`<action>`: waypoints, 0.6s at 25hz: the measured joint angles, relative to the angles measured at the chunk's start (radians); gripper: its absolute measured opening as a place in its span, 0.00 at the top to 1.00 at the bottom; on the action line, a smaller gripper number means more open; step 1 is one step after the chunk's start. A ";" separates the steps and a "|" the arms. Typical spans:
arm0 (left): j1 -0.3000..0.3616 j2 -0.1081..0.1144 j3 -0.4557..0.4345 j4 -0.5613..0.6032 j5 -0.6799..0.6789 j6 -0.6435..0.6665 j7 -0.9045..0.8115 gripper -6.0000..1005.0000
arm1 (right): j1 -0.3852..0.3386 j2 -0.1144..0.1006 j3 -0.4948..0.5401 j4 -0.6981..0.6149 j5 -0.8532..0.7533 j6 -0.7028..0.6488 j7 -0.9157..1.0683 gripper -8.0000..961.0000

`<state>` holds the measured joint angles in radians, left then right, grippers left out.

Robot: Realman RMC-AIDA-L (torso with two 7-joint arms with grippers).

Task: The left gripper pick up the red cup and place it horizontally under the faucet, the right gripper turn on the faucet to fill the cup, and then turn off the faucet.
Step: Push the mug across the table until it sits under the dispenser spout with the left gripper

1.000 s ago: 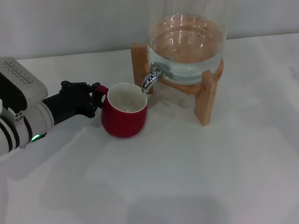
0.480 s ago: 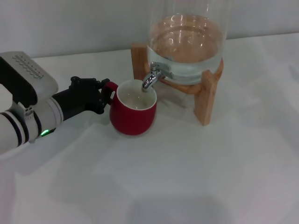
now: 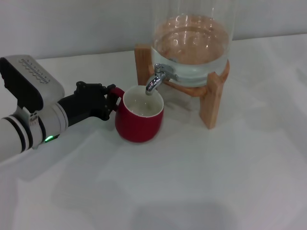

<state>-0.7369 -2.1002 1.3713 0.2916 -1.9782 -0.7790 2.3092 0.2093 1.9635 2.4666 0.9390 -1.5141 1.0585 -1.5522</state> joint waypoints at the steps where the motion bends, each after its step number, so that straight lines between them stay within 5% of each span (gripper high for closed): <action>1: 0.002 0.000 0.000 -0.003 0.000 0.000 -0.001 0.87 | 0.001 0.000 0.000 0.000 0.000 0.000 0.000 0.24; 15: -0.010 -0.001 0.000 -0.031 -0.001 0.008 -0.001 0.87 | 0.001 0.000 0.000 -0.001 0.000 0.000 -0.002 0.24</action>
<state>-0.7469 -2.1014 1.3715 0.2606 -1.9795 -0.7711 2.3086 0.2106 1.9639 2.4666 0.9383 -1.5140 1.0584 -1.5538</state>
